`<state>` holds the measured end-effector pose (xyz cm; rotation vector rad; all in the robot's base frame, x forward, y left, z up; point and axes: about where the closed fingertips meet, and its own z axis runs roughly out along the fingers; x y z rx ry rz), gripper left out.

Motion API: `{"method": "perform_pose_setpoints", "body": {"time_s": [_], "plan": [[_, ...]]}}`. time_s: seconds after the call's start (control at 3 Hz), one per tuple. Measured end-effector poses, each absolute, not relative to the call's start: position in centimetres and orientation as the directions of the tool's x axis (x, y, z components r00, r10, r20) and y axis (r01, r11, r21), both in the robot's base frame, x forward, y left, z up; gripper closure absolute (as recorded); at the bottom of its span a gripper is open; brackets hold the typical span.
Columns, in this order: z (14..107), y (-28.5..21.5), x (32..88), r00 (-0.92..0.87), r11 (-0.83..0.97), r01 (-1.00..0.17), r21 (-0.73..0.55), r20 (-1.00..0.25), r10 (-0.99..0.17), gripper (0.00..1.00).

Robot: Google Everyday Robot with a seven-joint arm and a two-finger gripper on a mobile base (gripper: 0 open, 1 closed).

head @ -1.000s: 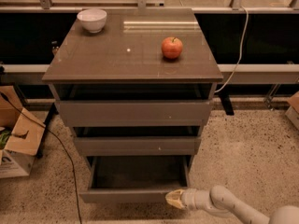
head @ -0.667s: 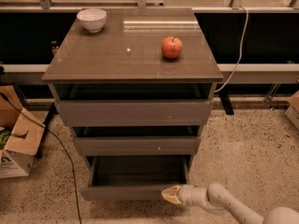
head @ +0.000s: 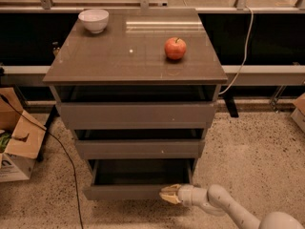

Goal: Close bottom drawer

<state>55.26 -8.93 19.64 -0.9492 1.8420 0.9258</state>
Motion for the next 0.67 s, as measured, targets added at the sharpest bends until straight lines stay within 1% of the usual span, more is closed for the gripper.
{"method": "perform_pose_setpoints", "body": {"time_s": [0.33,0.67], "plan": [[19.65,-8.26,56.20,-0.346,0.437,-0.871,0.224,-0.912,-0.222,0.00],[19.65,-8.25,56.20,-0.346,0.437,-0.871,0.224,-0.912,-0.222,0.00]]}}
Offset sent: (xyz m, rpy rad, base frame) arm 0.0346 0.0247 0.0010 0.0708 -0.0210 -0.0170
